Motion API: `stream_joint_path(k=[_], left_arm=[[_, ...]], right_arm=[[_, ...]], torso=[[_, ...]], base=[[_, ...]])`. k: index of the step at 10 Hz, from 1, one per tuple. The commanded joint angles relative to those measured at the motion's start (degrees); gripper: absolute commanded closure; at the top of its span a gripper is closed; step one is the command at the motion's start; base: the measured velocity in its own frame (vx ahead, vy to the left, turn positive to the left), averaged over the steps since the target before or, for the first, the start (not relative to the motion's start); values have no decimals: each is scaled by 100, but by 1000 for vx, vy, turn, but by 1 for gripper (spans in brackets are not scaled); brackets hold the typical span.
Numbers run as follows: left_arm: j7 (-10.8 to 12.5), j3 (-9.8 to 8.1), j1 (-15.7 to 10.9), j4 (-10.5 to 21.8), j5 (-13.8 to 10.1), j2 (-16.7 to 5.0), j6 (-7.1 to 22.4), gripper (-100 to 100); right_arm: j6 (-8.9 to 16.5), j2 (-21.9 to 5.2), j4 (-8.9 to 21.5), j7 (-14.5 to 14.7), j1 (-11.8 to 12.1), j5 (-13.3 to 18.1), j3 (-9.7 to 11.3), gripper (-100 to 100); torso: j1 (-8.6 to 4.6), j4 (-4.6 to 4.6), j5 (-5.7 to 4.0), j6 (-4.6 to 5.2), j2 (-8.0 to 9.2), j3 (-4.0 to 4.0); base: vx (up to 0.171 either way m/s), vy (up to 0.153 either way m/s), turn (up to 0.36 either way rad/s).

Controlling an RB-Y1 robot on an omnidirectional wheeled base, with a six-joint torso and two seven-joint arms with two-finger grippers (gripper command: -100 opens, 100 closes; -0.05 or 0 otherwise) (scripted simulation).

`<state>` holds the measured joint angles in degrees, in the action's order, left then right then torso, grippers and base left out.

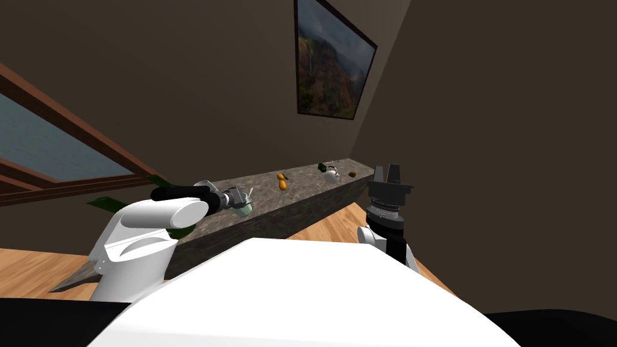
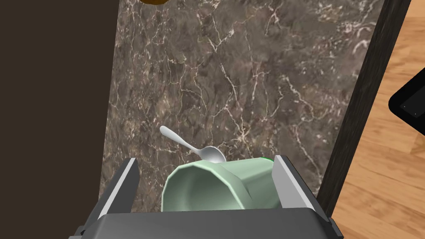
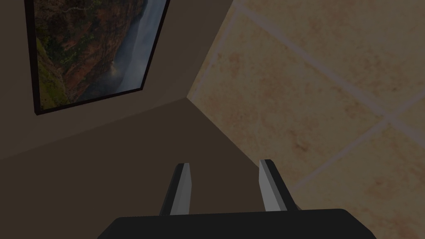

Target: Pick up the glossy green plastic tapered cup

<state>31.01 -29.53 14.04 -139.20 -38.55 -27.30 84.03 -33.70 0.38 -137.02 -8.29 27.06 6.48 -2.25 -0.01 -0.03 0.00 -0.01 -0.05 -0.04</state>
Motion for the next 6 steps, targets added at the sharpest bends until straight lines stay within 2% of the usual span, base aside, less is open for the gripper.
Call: stream_joint_path(k=[1, 6], left_arm=[[98, -57, -29, -1, -92, -72, 286, -100], [280, -132, -97, 7, -225, -214, 1038, -100]], right_arm=[[0, 0, 0, 0, 0, 0, 0, 0], [0, 0, 0, 0, 0, 0, 0, 0]], torso=[[0, 0, 0, 0, 0, 0], [4, -1, 1, -1, -3, -2]], base=[[24, -6, 35], [26, -2, 29]])
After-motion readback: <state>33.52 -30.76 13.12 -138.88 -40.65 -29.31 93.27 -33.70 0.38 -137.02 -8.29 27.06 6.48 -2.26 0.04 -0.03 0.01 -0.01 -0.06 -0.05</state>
